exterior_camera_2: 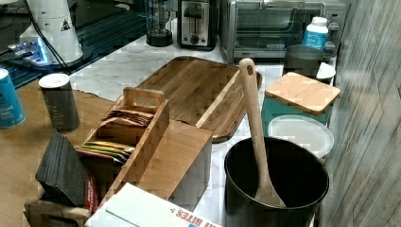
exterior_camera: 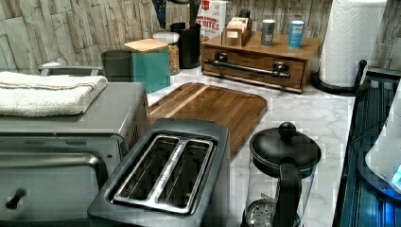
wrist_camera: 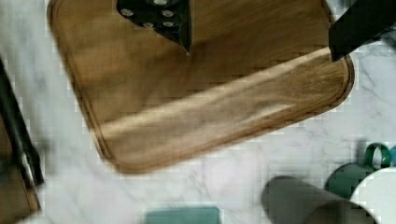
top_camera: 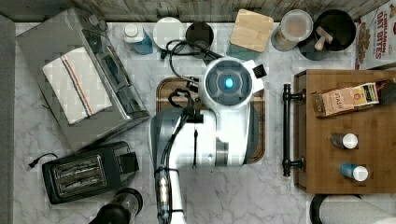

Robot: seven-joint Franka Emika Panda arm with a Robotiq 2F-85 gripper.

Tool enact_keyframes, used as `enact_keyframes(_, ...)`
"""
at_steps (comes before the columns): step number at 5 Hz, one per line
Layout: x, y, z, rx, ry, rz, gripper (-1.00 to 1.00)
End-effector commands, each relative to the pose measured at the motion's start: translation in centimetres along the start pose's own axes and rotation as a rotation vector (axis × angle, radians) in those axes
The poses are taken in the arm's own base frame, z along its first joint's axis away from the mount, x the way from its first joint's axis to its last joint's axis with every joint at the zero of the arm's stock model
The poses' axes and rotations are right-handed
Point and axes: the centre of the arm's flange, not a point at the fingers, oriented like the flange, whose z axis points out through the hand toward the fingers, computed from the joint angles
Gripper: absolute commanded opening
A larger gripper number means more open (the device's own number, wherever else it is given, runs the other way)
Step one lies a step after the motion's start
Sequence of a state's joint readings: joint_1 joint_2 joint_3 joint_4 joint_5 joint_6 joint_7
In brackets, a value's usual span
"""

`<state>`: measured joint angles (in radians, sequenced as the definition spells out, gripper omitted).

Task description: Open the drawer.

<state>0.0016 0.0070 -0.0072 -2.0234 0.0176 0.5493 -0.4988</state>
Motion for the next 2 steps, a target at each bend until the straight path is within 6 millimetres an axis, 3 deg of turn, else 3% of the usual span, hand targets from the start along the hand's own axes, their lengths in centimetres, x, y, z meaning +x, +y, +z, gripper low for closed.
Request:
enact_keyframes(1, -3.6, 11.6, 1.5, -0.066, -0.032, -0.159, 1.0)
enact_keyframes(2, -2.4, 14.7, 2.3, -0.082, -0.033, -0.177, 1.0)
